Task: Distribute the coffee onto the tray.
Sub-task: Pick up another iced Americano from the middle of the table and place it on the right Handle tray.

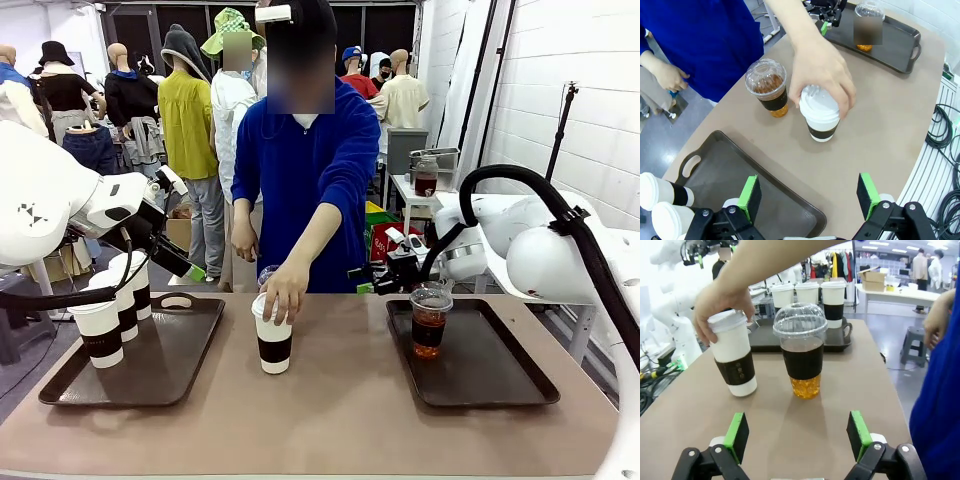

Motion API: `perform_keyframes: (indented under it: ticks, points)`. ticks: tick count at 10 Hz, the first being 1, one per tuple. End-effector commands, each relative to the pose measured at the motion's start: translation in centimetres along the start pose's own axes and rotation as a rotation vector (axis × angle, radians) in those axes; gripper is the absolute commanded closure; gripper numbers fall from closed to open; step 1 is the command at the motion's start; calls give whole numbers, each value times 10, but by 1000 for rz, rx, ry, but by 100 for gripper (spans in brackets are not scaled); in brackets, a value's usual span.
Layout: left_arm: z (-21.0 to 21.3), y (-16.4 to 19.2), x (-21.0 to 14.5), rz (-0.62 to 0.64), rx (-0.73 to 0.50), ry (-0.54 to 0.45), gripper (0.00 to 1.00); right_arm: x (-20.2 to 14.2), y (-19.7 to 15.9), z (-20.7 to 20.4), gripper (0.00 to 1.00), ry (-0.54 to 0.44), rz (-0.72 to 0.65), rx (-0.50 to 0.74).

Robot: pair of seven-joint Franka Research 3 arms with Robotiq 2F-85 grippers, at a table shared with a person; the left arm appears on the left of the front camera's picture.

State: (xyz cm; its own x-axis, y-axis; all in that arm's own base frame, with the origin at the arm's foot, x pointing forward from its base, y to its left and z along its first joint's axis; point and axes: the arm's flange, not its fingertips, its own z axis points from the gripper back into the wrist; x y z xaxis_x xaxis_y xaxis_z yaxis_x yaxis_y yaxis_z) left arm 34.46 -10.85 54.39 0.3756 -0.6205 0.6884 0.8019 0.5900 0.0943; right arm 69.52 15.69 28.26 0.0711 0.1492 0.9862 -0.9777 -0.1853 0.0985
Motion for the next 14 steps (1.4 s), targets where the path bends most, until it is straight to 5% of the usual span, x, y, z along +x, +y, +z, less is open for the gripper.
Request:
perform_keyframes:
  ticks: [1,14]
  points:
    - [0,2,-1,2,-3,-3,0,0,15,8,0,-4,-19,-7]
    - [0,2,-1,2,-3,-3,0,-4,5,15,0,-2,-16,-17]
